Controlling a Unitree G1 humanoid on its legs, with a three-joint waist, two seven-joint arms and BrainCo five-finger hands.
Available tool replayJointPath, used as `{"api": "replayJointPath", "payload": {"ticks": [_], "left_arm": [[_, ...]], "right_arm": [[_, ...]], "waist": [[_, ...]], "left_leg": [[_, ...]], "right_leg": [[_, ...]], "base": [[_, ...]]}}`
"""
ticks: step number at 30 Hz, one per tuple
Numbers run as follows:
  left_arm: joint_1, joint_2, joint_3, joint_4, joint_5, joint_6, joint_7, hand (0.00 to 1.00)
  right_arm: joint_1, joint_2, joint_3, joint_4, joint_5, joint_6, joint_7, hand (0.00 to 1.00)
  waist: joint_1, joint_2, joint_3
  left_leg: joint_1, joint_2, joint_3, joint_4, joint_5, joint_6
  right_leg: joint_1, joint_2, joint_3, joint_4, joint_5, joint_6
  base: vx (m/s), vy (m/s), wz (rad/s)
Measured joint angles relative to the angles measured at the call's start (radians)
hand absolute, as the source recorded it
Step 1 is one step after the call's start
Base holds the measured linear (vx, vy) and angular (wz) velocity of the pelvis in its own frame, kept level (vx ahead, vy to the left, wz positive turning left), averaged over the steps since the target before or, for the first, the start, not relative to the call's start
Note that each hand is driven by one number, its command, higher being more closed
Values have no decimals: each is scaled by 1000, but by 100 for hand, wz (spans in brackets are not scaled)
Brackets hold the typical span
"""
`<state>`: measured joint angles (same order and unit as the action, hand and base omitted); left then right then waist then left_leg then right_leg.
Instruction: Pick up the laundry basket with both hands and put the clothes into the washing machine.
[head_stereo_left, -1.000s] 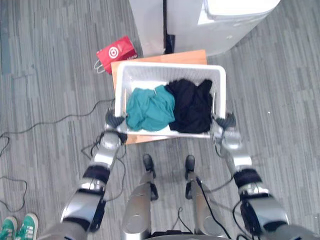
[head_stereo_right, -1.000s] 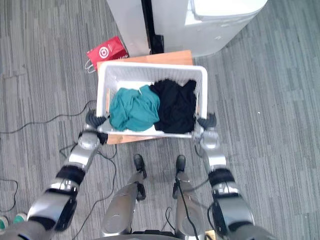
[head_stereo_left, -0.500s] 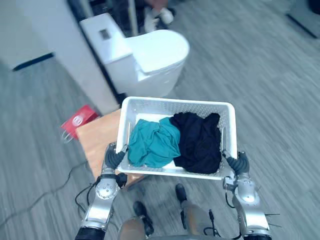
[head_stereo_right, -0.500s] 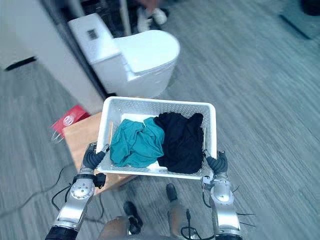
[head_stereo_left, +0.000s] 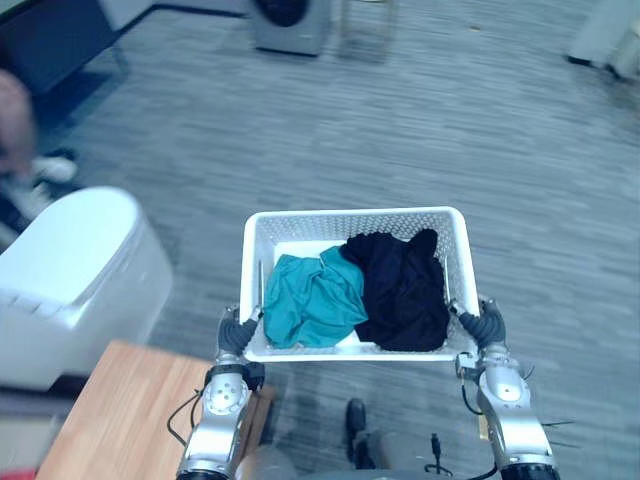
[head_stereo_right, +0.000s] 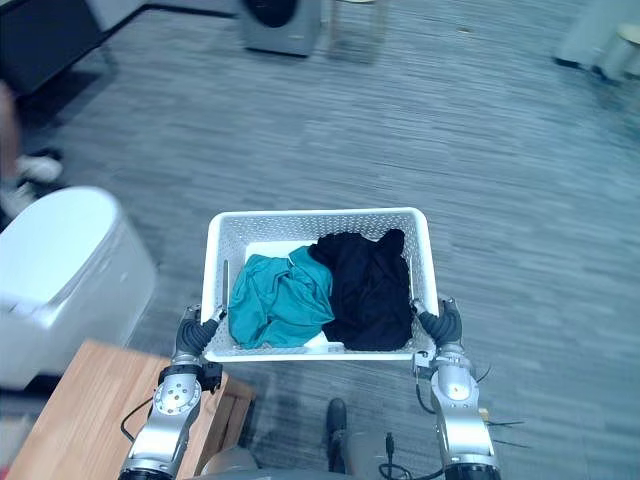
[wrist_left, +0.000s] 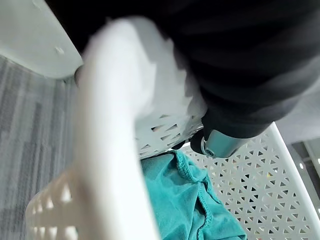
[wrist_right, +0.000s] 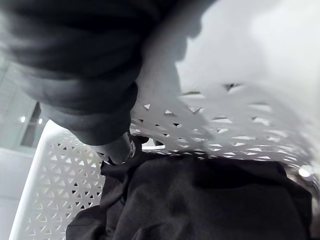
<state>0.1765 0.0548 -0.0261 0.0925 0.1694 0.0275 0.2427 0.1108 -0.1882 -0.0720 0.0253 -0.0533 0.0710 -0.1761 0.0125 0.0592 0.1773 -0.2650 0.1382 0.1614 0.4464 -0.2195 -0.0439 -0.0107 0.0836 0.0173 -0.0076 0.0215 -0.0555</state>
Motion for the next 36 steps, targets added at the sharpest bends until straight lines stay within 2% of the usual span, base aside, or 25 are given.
{"api": "replayJointPath", "payload": {"ticks": [2,3,5,6,8,9,10,11,13,15,16,18,19,20,21,22,25,26,27,30,31,32,33,35,36], "left_arm": [[-5,6,6,-6,0,2,-2,100],[-26,-1,9,-8,0,7,-3,100],[-13,-18,32,-8,0,10,-3,100],[9,-20,39,-8,0,13,-3,100],[30,-5,38,-9,0,16,-3,100],[35,24,37,-9,0,27,-3,100],[39,38,37,-9,0,36,-3,100],[42,42,38,-11,0,43,1,100],[46,46,38,-34,0,47,3,100],[44,49,37,-46,0,47,4,100],[40,50,37,-45,-1,48,3,100],[36,50,32,-43,0,49,3,100],[37,54,24,-41,0,50,3,100],[29,48,17,-17,1,51,3,100],[18,30,13,-2,1,51,1,100],[8,8,12,2,3,55,1,100],[28,-16,18,4,6,55,-5,100],[31,-22,18,1,6,55,-4,100],[37,-23,18,-7,6,54,-5,100],[63,-33,22,-59,3,37,-13,100],[75,-35,29,-88,3,29,-23,100],[75,-35,29,-91,3,29,-24,100],[81,-37,29,-92,3,29,-26,100],[96,-43,27,-90,4,33,-26,100],[93,-33,31,-90,4,38,-26,100]], "right_arm": [[8,18,5,-1,-2,1,-18,100],[-3,13,4,3,-2,1,-25,100],[-8,18,10,5,-12,2,-23,100],[-6,35,17,17,-24,2,-17,100],[-7,66,21,54,-42,4,-15,100],[-6,90,26,72,-56,6,-14,100],[-4,100,33,79,-62,11,-14,100],[-5,105,37,81,-68,14,-14,100],[-13,104,38,81,-70,14,-14,100],[-23,103,35,81,-70,14,-12,100],[-33,98,33,81,-70,14,-8,100],[-32,97,27,80,-70,15,-4,100],[-25,97,23,79,-73,16,-4,100],[-19,82,11,81,-74,19,-4,100],[-20,72,0,82,-74,21,-1,100],[-19,62,-12,82,-74,25,5,100],[17,69,-5,47,-71,25,3,100],[40,74,-6,11,-72,26,1,100],[54,73,-5,-14,-72,26,1,100],[81,71,-5,-94,-72,25,-1,100],[74,67,-5,-112,-72,23,0,100],[71,62,-4,-111,-72,22,0,100],[59,53,-6,-96,-72,21,0,100],[40,50,2,-54,-73,20,-1,100],[33,52,12,-30,-73,20,-5,100]], "waist": [[-4,-5,-8],[-3,2,-8],[5,-2,-9],[6,-8,-9],[7,-28,-1],[1,-51,7],[1,-60,6],[2,-61,8],[-2,-59,8],[-3,-53,12],[-12,-46,16],[-38,-56,13],[-56,-79,10],[-59,-49,13],[-58,-22,12],[-58,1,10],[-46,26,25],[-33,24,26],[-23,18,29],[9,13,27],[17,11,28],[24,5,31],[33,13,28],[47,9,20],[54,-5,7]], "left_leg": [[30,-24,10,-35,10,11],[18,-37,14,-20,-9,42],[44,-58,31,-26,-15,77],[77,-71,44,-32,-24,92],[149,-97,64,-53,-41,96],[203,-125,60,-64,-53,102],[236,-137,58,-73,-67,114],[282,-140,53,-98,-85,127],[336,-126,31,-147,-105,130],[376,-99,22,-178,-127,113],[414,-72,22,-211,-134,100],[478,-63,9,-266,-133,96],[530,-70,-3,-284,-140,49],[583,-46,-23,-282,-156,21],[584,-19,-28,-256,-153,14],[537,20,-44,-122,-113,-34],[312,133,-82,455,135,-83],[214,166,-66,637,108,-55],[174,168,-49,682,78,-36],[20,156,49,609,-19,34],[-58,116,93,384,-32,51],[-75,90,94,281,-26,41],[-90,40,82,8,30,-29],[-76,9,86,-57,178,-19],[-72,-22,91,-44,163,54]], "right_leg": [[8,-24,47,29,-14,24],[12,-44,47,9,-37,61],[8,-67,55,38,-59,87],[-18,-79,63,150,-118,113],[-136,-107,71,513,-220,305],[-222,-142,63,753,-226,330],[-272,-168,43,889,-231,316],[-327,-206,-9,978,-258,252],[-397,-242,-92,934,-284,165],[-443,-236,-139,821,-289,149],[-469,-213,-153,657,-253,134],[-466,-196,-137,315,-85,161],[-446,-202,-97,165,-5,148],[-440,-184,-82,224,143,127],[-453,-163,-94,282,117,111],[-463,-144,-121,374,48,84],[-306,-79,-152,372,-66,33],[-216,-61,-157,329,-95,20],[-174,-60,-156,309,-111,13],[-25,-66,-147,218,-155,15],[41,-82,-146,171,-178,34],[59,-92,-144,162,-189,43],[115,-113,-136,131,-217,70],[166,-135,-112,92,-241,97],[192,-159,-99,75,-245,112]], "base": [[397,191,-51],[399,246,2],[359,205,-7],[356,162,-8],[345,135,11],[368,63,32],[472,26,35],[410,-6,22],[466,-82,21],[398,-125,5],[486,-190,5],[607,-263,29],[624,-286,38],[764,-309,23],[501,-183,6],[743,-353,-2],[675,-273,-1],[624,-167,2],[583,-130,3],[496,-36,4],[516,52,6],[633,150,-2],[550,166,-10],[589,220,-25],[676,255,-11]]}}
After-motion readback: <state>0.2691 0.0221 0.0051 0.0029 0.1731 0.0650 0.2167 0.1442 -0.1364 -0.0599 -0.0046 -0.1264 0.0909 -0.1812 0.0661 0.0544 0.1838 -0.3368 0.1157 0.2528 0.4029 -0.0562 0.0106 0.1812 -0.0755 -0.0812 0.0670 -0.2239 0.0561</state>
